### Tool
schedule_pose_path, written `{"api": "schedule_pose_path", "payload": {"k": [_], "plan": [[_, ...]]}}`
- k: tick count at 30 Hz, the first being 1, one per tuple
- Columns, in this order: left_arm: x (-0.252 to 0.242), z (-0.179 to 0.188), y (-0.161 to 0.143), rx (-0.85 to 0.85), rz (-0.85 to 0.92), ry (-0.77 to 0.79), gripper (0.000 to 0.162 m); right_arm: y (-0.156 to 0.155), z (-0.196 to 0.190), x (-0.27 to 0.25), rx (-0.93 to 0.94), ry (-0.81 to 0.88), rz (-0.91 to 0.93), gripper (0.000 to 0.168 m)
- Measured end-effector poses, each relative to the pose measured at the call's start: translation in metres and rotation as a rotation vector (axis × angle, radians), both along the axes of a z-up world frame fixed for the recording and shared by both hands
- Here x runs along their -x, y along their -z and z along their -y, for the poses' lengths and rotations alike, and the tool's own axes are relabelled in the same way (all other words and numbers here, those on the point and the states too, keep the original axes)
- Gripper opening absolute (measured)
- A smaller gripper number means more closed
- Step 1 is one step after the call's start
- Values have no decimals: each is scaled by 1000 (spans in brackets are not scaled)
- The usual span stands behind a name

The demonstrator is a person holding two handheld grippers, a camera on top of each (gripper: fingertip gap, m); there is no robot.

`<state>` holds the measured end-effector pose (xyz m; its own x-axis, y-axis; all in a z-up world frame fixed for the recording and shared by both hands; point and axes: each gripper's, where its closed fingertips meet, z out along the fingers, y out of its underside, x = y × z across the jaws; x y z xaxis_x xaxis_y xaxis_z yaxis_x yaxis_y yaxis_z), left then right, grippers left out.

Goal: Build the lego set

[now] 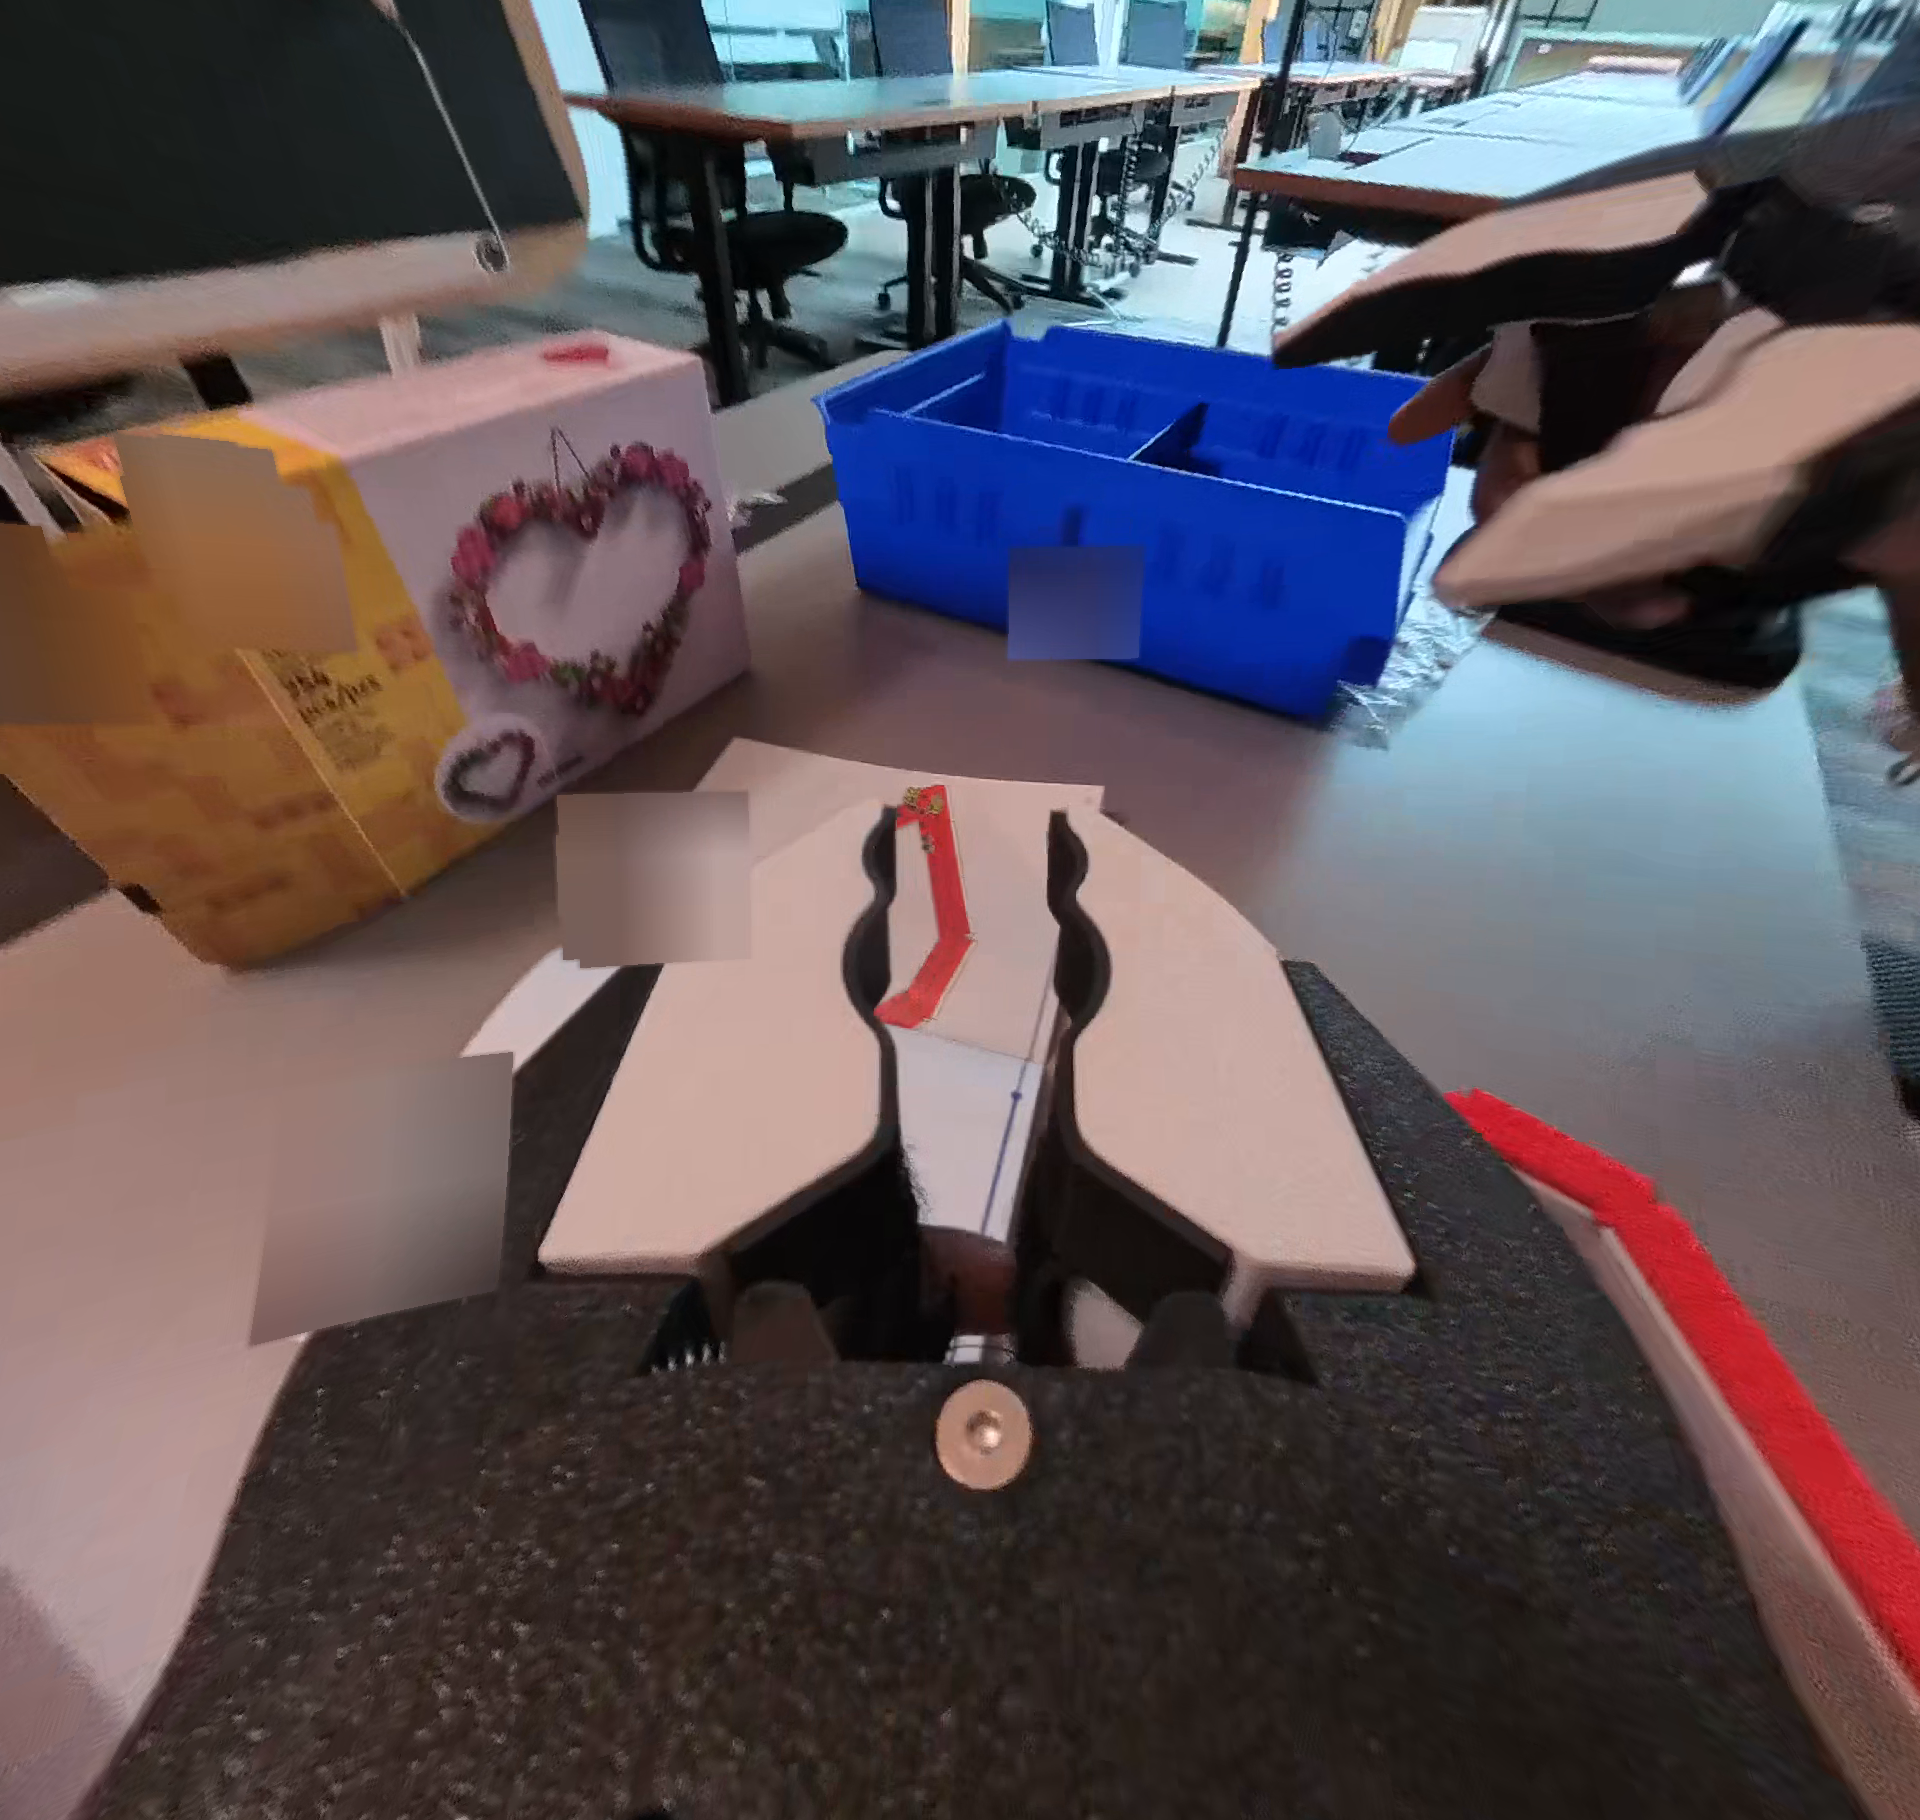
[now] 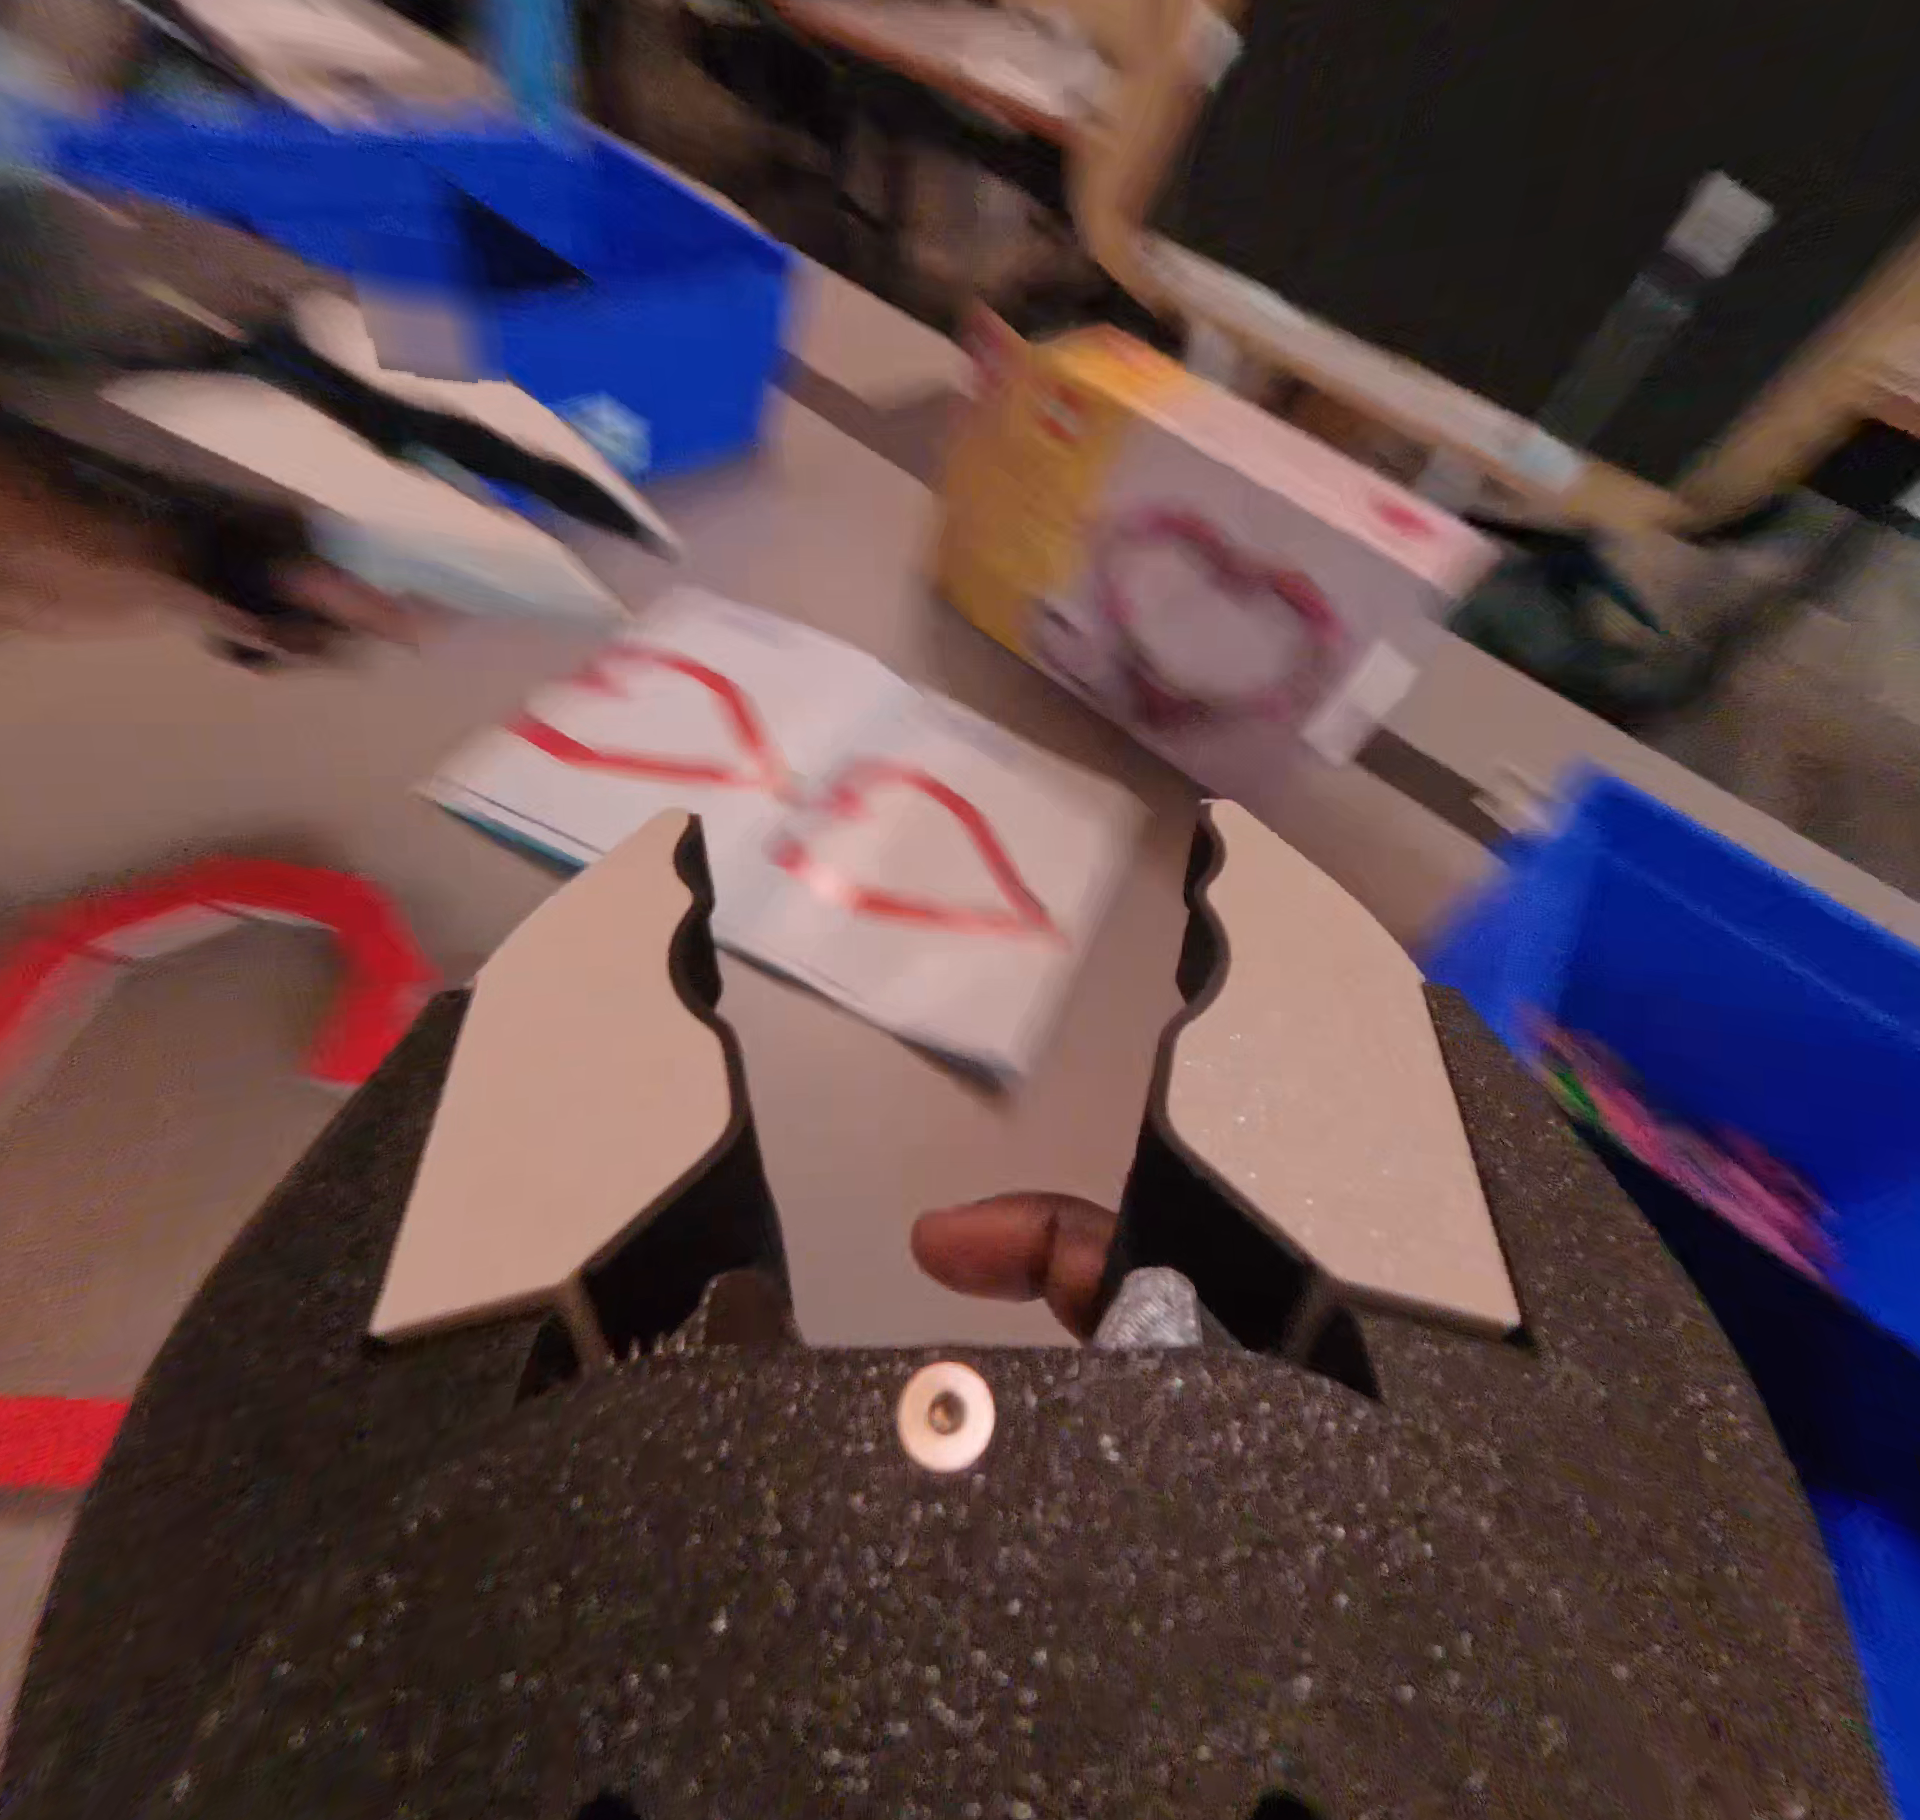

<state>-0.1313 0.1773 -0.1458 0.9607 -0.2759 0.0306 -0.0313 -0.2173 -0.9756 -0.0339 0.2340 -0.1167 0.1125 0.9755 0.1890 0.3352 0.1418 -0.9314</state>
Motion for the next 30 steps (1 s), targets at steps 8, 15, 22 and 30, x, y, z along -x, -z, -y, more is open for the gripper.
{"api": "schedule_pose_path", "payload": {"k": [8, 15, 22, 30], "plan": [[15, 14, 26, 77, -124, -78, 33, 82, -126, -102, -70, 468, 366, 96], [89, 35, 8, 15, -226, -354, 34, 100, -137, -78, -76, 476, 317, 63], [101, 38, 22, 67, -121, -355, 29, 113, -130, -68, -195, 449, 420, 37], [81, 33, 93, 346, -106, -246, 32, 111, -131, -66, -55, 492, 276, 27]]}}
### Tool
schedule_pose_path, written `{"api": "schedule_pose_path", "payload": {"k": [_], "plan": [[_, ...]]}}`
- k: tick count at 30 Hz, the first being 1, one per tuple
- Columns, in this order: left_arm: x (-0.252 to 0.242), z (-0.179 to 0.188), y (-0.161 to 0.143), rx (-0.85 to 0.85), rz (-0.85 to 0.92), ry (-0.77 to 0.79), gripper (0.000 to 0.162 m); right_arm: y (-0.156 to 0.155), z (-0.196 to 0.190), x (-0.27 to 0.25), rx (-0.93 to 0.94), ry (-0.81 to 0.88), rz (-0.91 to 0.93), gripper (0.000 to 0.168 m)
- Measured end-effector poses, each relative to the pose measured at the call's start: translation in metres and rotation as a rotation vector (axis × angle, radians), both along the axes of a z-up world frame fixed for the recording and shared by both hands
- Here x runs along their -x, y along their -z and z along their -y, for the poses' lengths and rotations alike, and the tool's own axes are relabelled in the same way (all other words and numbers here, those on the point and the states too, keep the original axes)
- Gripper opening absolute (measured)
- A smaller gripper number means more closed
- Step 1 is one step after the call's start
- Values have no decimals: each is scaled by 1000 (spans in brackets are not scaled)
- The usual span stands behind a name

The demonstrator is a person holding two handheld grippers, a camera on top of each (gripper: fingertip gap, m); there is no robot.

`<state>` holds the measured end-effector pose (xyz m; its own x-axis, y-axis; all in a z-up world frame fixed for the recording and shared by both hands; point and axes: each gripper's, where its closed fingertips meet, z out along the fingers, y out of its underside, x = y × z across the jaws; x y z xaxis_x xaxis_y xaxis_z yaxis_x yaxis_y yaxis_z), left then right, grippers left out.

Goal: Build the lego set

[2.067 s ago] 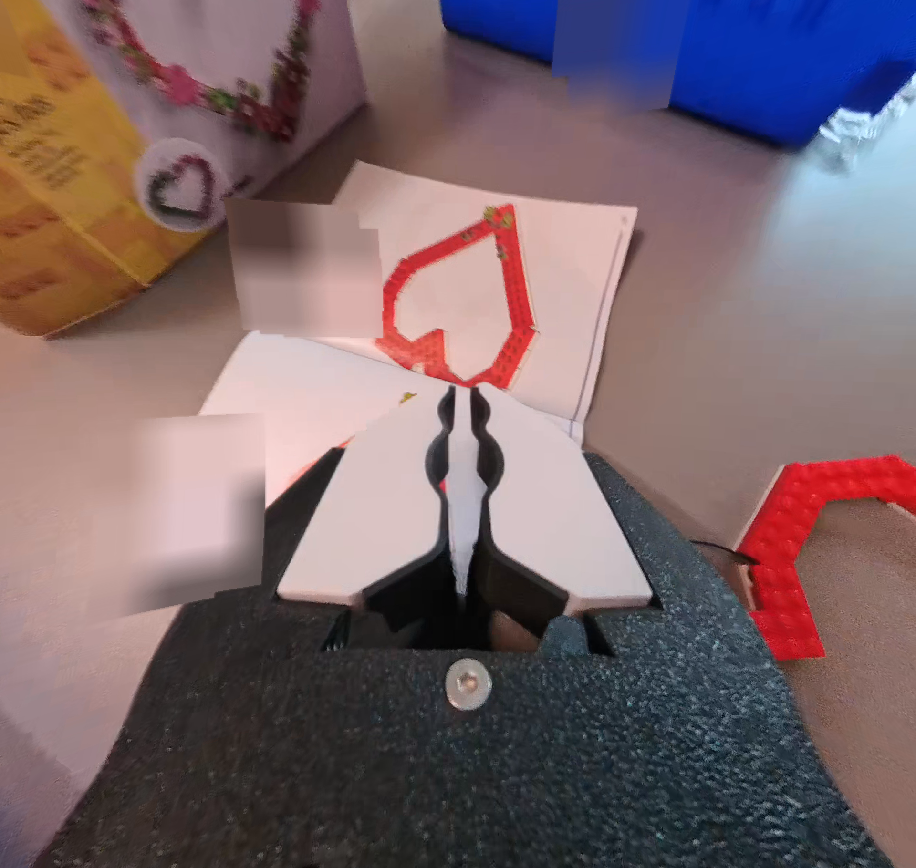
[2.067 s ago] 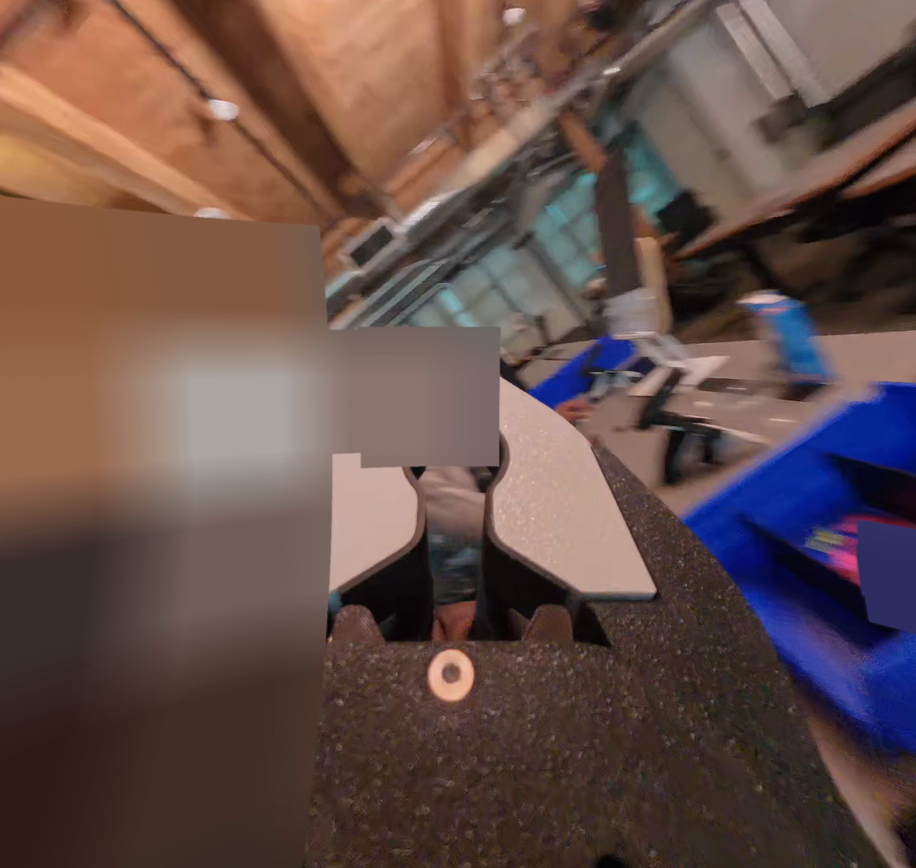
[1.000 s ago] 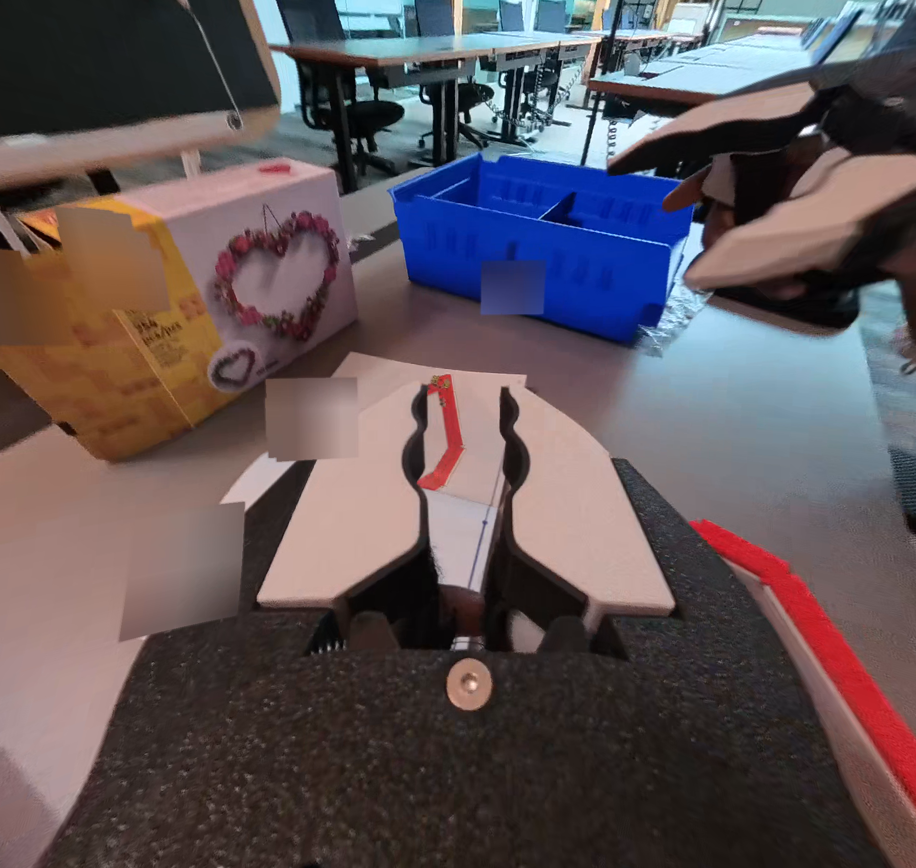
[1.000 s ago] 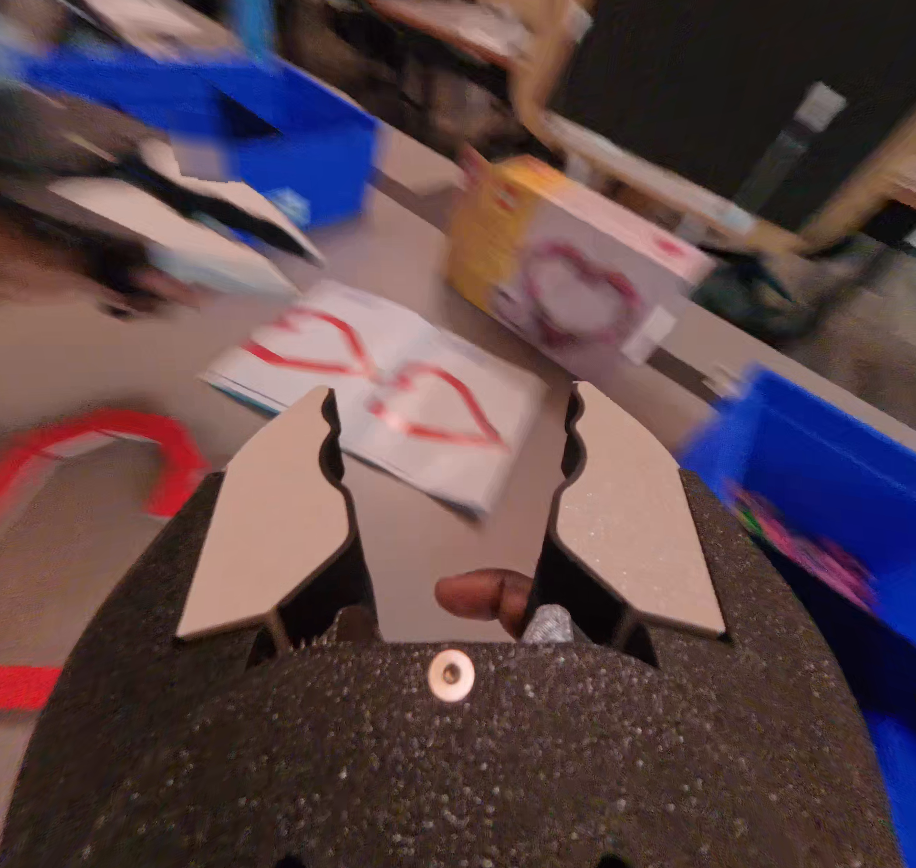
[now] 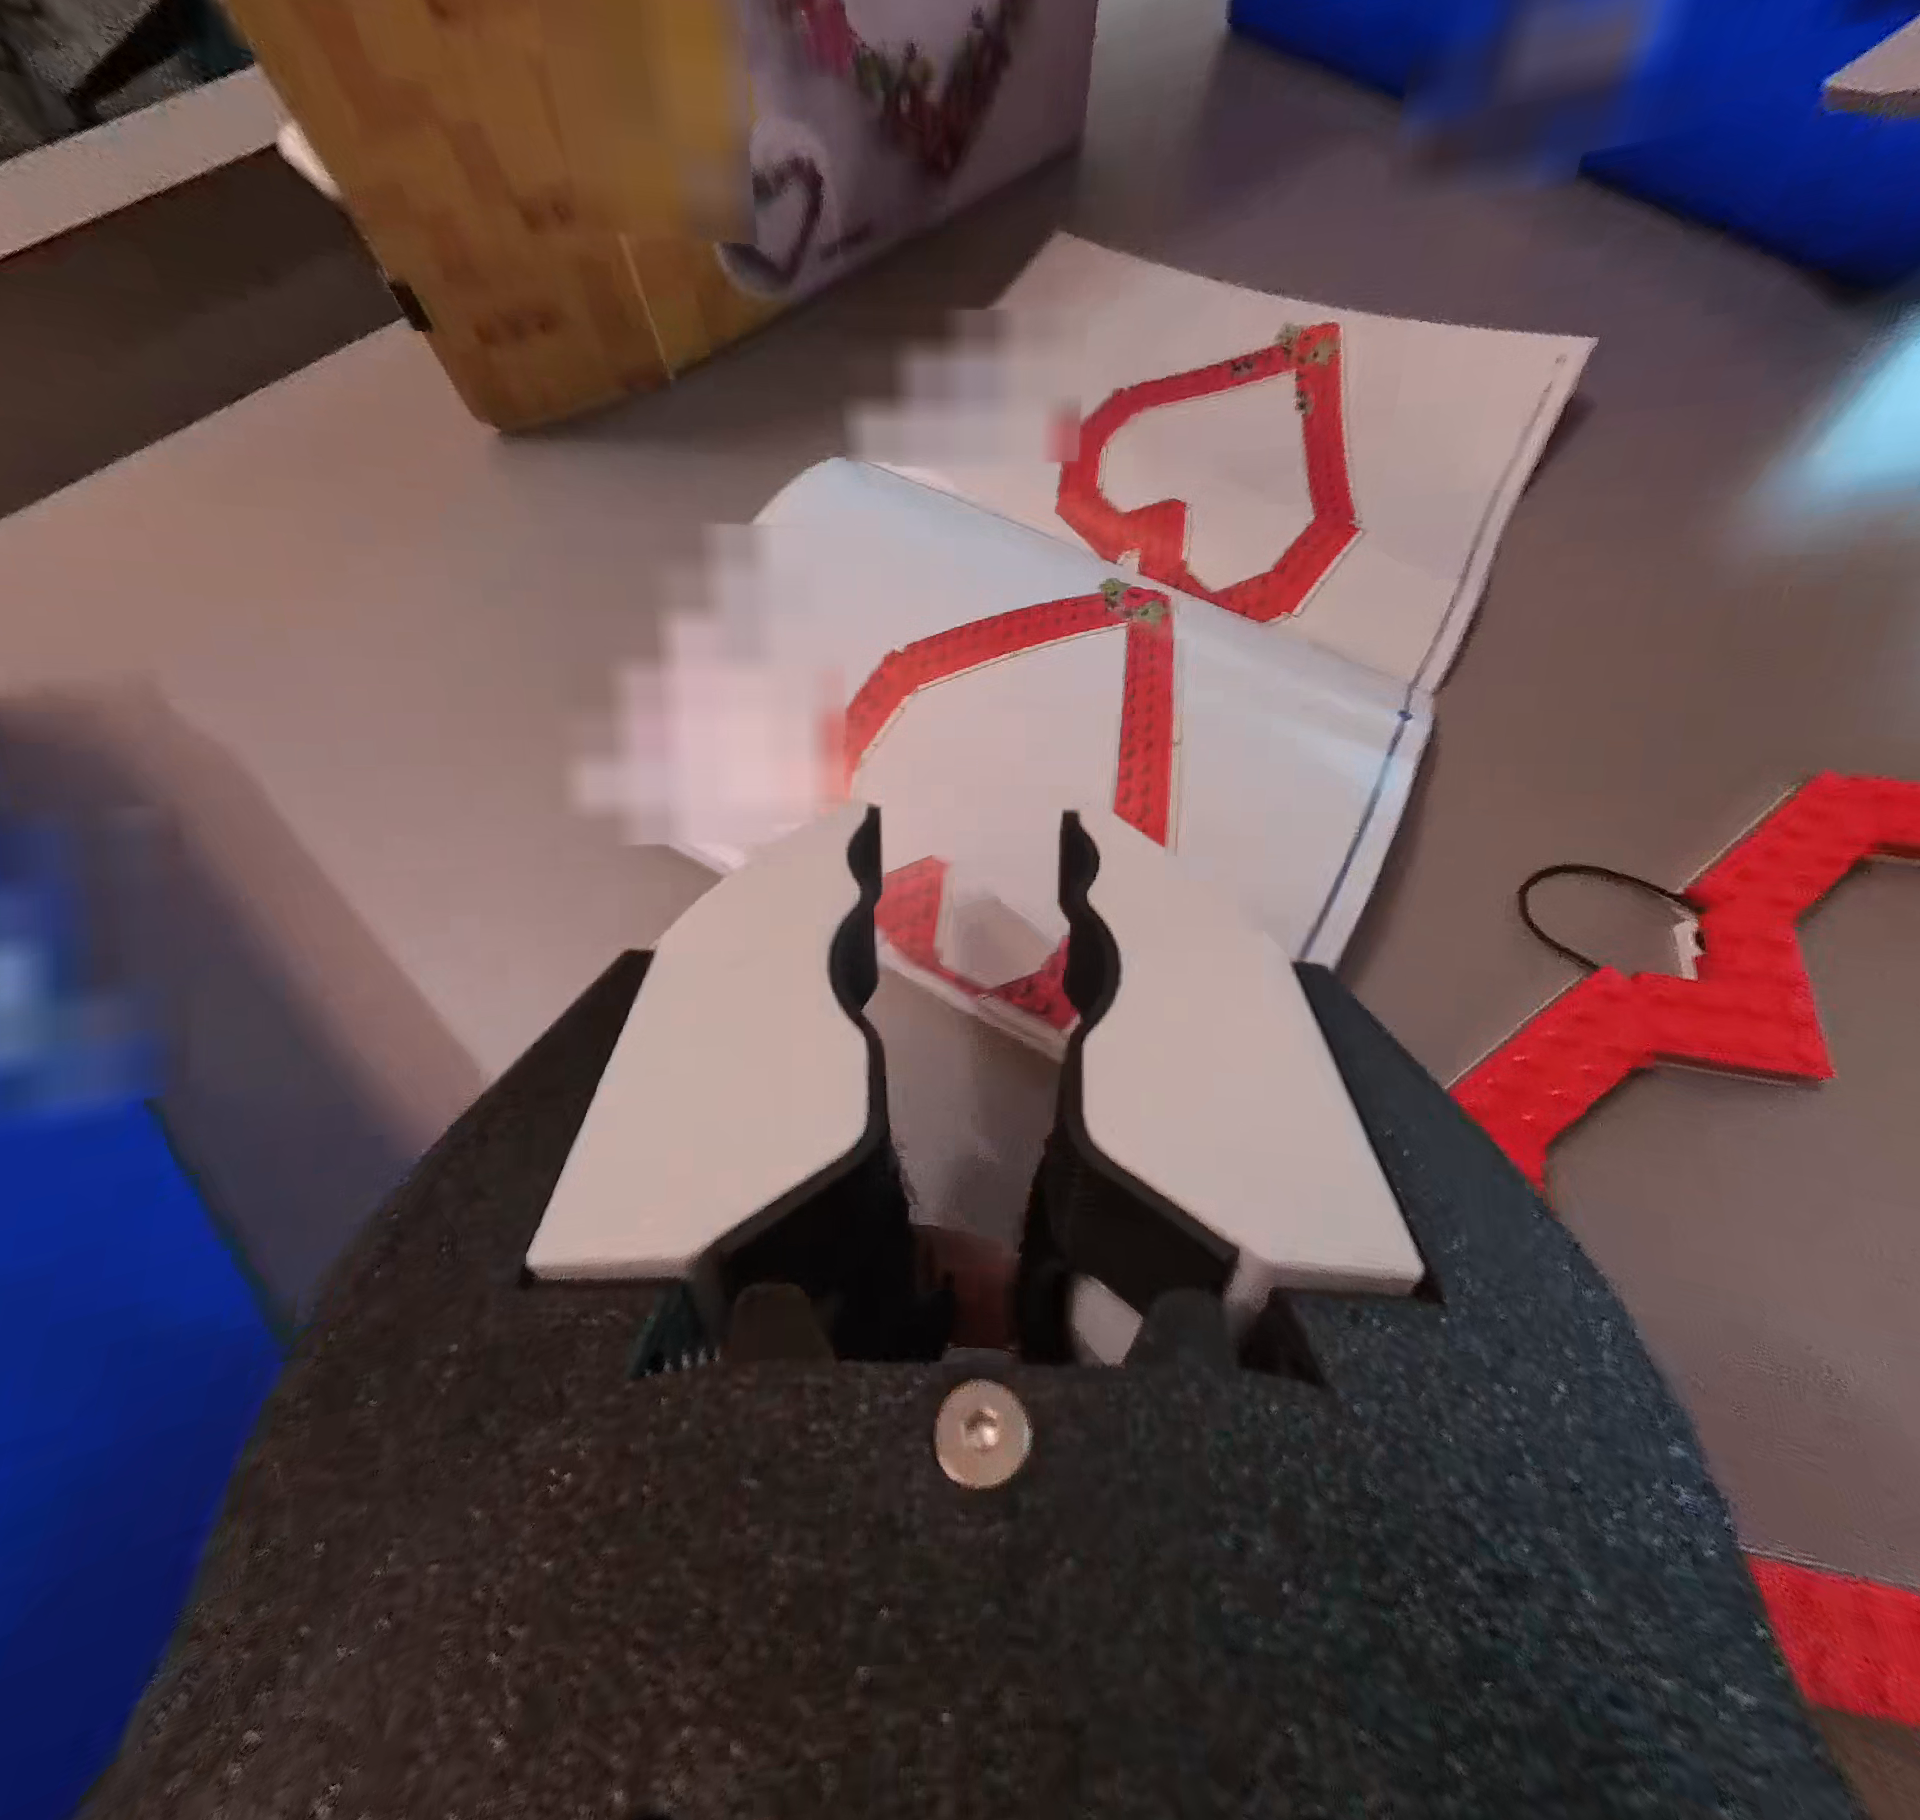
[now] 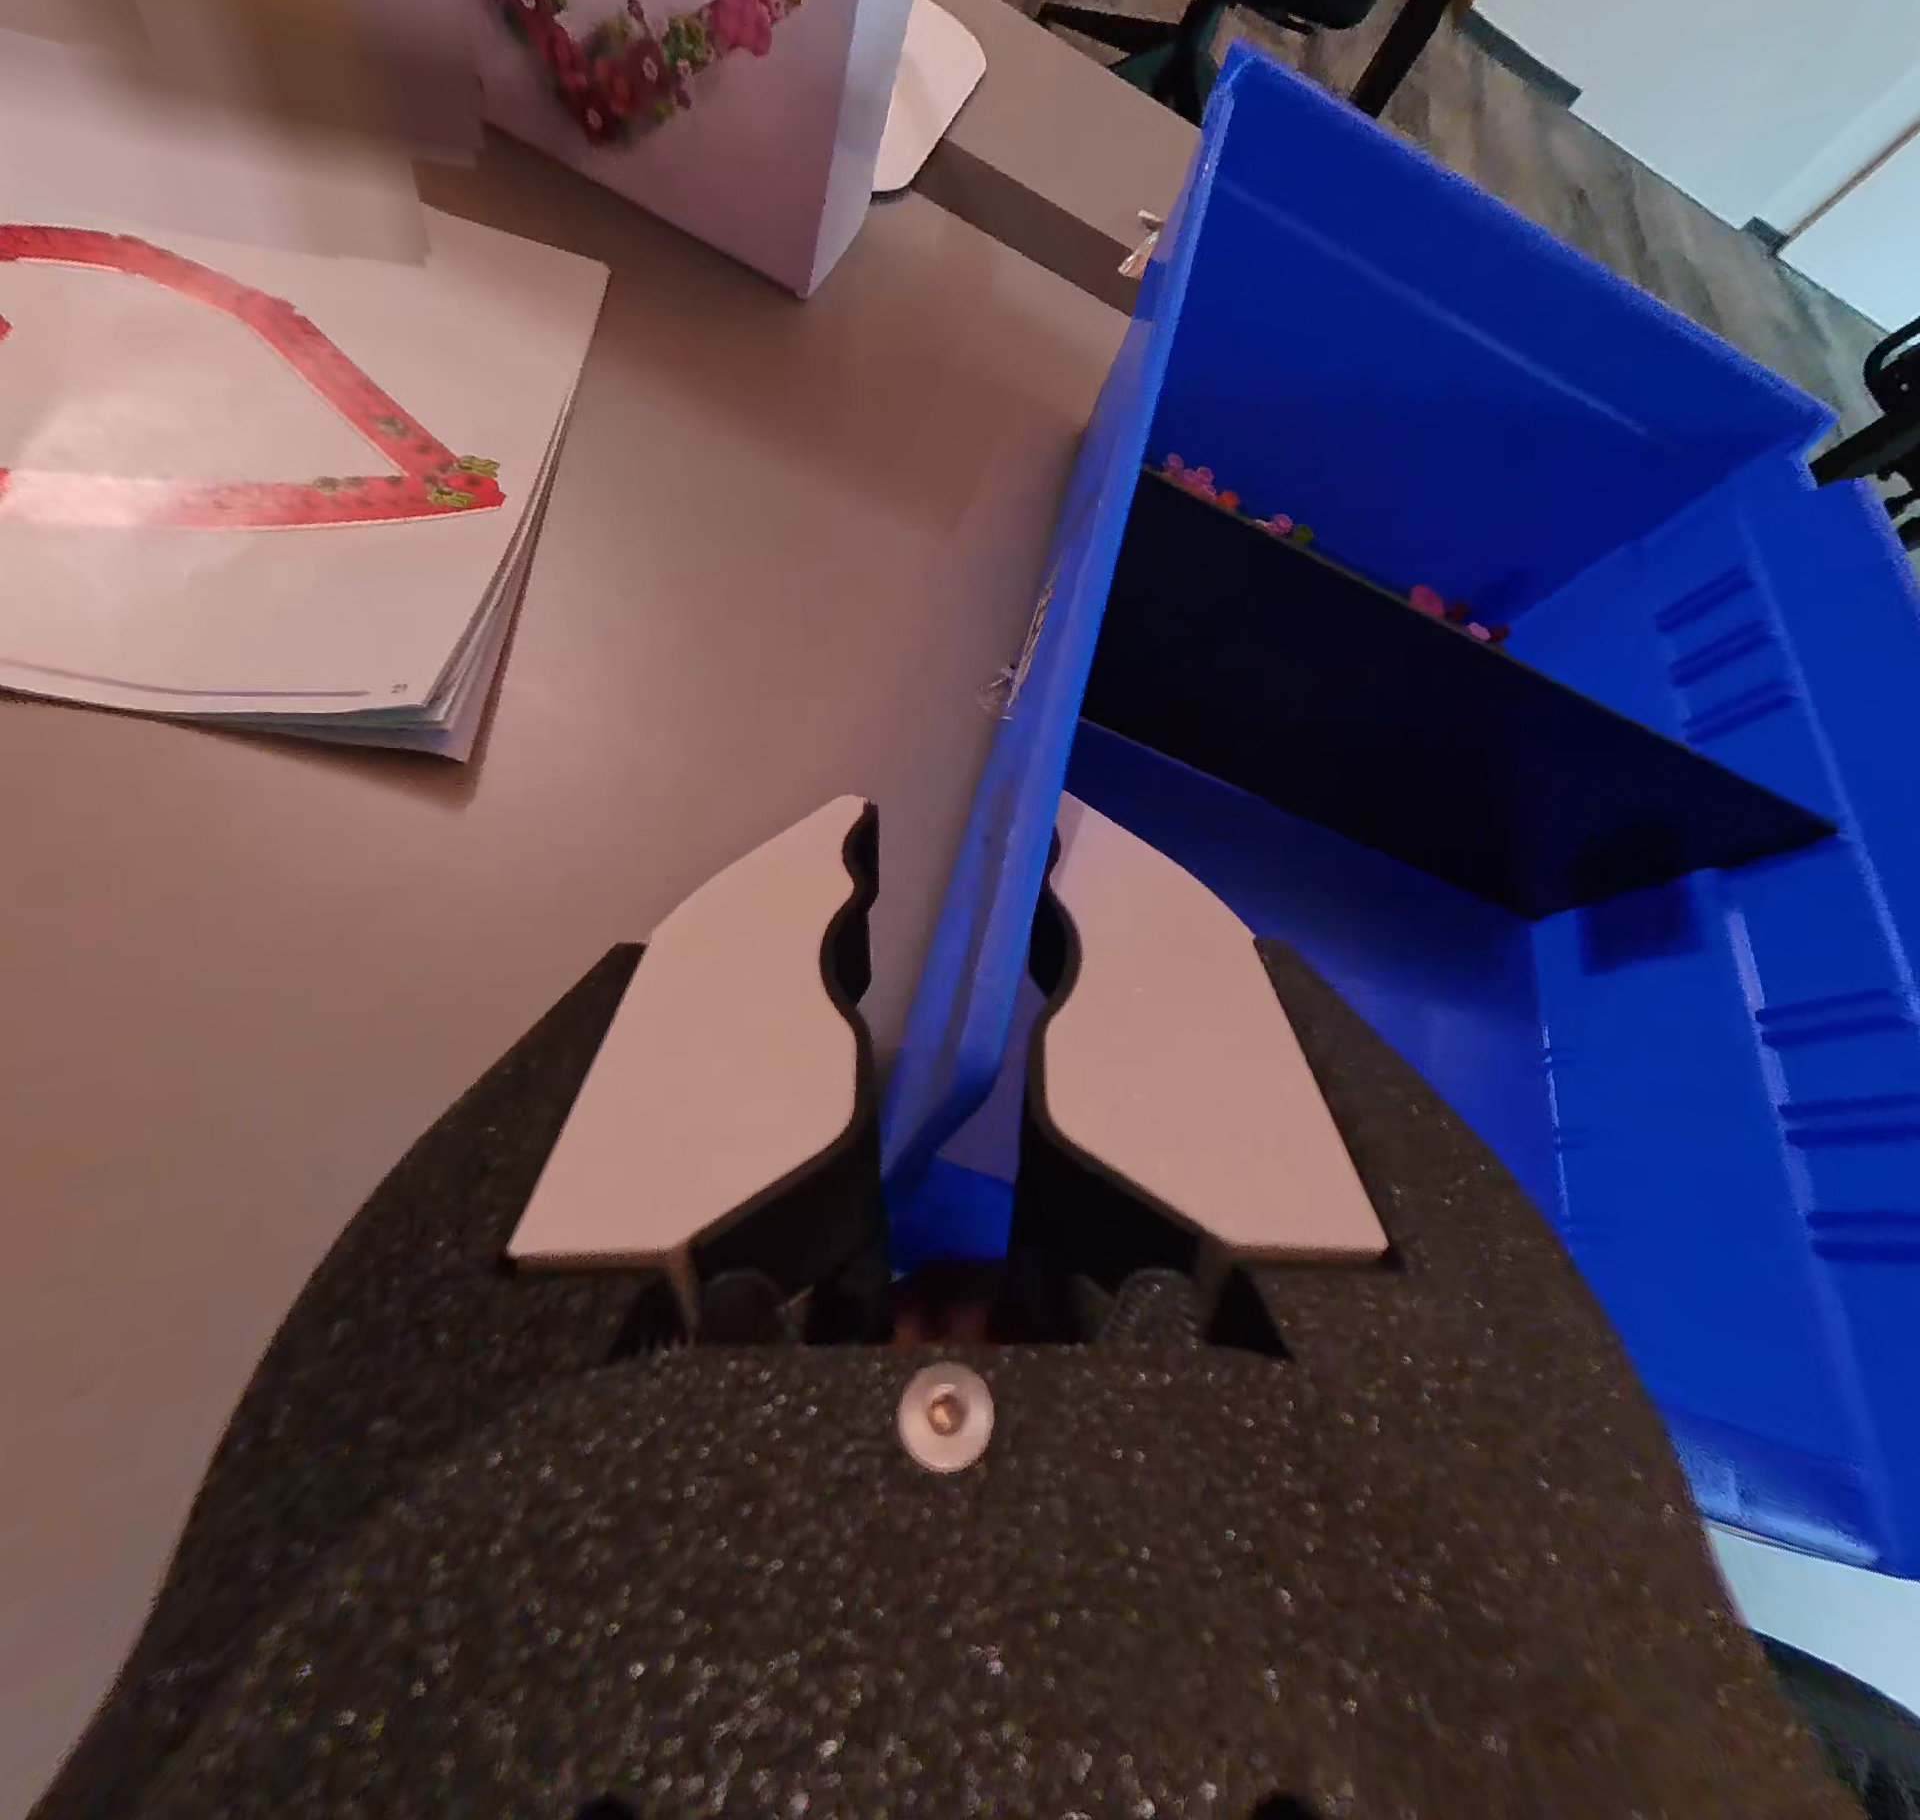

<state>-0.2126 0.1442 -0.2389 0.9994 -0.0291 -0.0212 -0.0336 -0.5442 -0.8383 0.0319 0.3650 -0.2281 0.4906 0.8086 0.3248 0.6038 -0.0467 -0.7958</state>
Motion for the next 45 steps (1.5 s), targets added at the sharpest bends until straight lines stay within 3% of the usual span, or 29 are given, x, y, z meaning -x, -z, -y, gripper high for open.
{"api": "schedule_pose_path", "payload": {"k": [9, 20, 27, 38, 45], "plan": [[-16, -3, 21, 73, -35, 80, 32, 2, -4, 5, -123, 19, -7, 28], [-16, 0, 33, 136, -50, 94, 31, 1, -6, 4, -132, 42, -18, 26], [-16, 1, 36, 151, -55, 96, 31, 7, -4, -9, -45, 110, 47, 10], [-14, 0, 37, 156, -16, 84, 34, 12, 49, -13, -108, 74, 211, 21], [-13, -1, 37, 156, -16, 81, 35, 12, 87, -24, -64, 78, 195, 21]]}}
